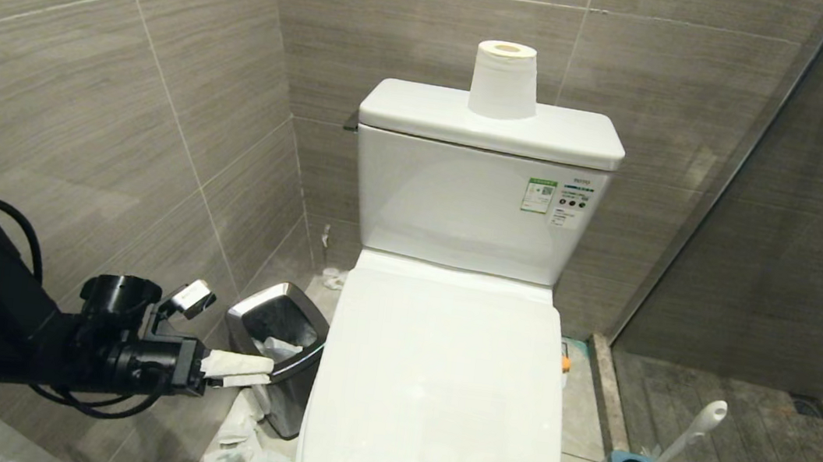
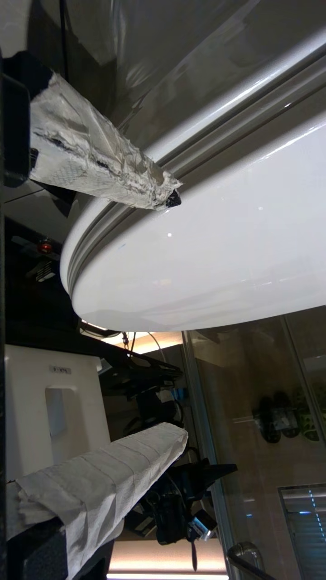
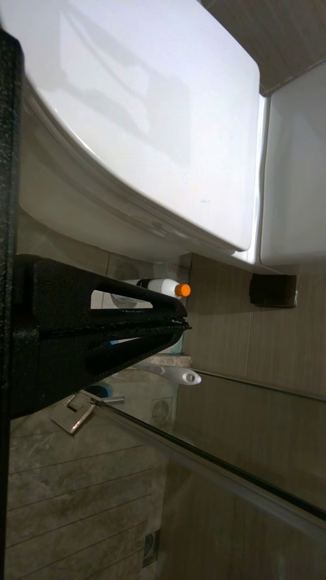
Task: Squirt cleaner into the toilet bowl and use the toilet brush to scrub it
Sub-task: Use the left hand to lift the toilet lid slightly
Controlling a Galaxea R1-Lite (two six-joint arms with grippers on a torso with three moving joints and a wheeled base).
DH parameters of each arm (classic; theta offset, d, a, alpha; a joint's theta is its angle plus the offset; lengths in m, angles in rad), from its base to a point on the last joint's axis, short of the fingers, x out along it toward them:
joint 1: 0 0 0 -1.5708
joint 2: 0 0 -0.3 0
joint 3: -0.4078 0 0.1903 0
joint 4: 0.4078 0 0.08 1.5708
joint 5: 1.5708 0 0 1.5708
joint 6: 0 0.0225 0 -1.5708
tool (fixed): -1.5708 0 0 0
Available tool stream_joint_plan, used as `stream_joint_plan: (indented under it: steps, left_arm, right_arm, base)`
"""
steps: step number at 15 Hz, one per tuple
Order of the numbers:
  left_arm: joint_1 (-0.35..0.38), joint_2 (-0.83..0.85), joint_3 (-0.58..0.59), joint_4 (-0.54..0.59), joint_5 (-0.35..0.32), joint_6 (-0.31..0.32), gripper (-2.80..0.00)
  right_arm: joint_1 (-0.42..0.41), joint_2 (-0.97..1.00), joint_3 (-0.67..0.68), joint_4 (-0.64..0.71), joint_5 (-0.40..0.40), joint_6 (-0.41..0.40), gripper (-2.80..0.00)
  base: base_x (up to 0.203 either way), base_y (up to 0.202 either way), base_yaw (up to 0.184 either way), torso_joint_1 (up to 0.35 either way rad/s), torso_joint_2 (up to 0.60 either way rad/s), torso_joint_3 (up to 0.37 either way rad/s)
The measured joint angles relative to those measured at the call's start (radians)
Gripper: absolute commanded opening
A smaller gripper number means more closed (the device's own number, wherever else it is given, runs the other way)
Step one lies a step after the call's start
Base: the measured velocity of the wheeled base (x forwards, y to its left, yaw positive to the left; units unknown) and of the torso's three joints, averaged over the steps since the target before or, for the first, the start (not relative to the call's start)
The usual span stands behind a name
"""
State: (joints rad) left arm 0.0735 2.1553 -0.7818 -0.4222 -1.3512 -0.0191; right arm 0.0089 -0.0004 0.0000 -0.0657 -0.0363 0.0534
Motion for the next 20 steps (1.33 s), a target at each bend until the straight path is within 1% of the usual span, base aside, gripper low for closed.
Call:
stream_joint_plan:
  steps: [5, 9, 14, 20]
  left_arm:
    - [0.001, -0.003, 0.036, -0.027, 0.001, -0.02, 0.0]
    - [-0.003, -0.012, 0.043, -0.035, 0.001, -0.052, 0.0]
    - [-0.005, -0.017, 0.059, -0.032, 0.001, -0.061, 0.0]
    - [-0.004, -0.018, 0.061, -0.032, 0.001, -0.063, 0.0]
  right_arm:
    - [0.0, 0.0, 0.0, 0.0, 0.0, 0.0, -2.8]
    - [0.0, 0.0, 0.0, 0.0, 0.0, 0.0, -2.8]
    - [0.0, 0.0, 0.0, 0.0, 0.0, 0.0, -2.8]
    - [0.0, 0.0, 0.0, 0.0, 0.0, 0.0, -2.8]
  base:
    - [0.0, 0.0, 0.0, 0.0, 0.0, 0.0]
    - [0.0, 0.0, 0.0, 0.0, 0.0, 0.0]
    - [0.0, 0.0, 0.0, 0.0, 0.0, 0.0]
    - [0.0, 0.0, 0.0, 0.002, 0.0, -0.157]
